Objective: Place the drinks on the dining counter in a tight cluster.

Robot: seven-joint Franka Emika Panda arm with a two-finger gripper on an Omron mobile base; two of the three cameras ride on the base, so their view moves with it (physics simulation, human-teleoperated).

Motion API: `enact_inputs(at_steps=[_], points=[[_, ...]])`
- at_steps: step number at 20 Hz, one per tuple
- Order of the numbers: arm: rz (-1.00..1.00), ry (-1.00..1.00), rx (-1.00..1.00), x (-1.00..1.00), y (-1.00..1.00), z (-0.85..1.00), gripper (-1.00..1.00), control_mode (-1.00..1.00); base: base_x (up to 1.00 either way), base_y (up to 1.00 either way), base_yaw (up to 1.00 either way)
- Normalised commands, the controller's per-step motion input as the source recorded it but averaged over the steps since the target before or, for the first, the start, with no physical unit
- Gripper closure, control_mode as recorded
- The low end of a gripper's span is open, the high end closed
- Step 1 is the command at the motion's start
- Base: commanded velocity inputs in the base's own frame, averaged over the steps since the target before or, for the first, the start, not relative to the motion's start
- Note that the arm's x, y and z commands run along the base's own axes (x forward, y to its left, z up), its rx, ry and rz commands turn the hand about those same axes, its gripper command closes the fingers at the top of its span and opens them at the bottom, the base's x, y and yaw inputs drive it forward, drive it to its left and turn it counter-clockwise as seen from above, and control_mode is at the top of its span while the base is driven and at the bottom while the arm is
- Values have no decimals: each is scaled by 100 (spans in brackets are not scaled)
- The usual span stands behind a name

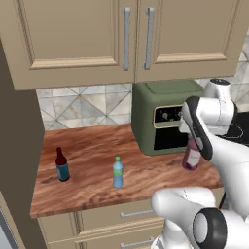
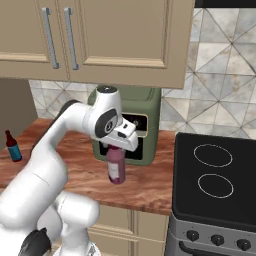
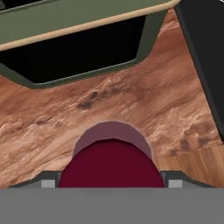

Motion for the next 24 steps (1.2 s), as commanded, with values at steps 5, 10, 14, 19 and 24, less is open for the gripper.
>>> enact_inputs(at_steps=[5,10,14,19,24], points=[[0,-7,0,-80,0,69,100,-100,0,0,0],[0,-5,0,-56,2,64,100,-100,0,0,0],[6,0,0,-25,29,33,100,-100,0,0,0],[11,0,-1,-1,51,10,100,-100,0,0,0],[8,0,-1,0,34,4,100,-100,0,0,0]])
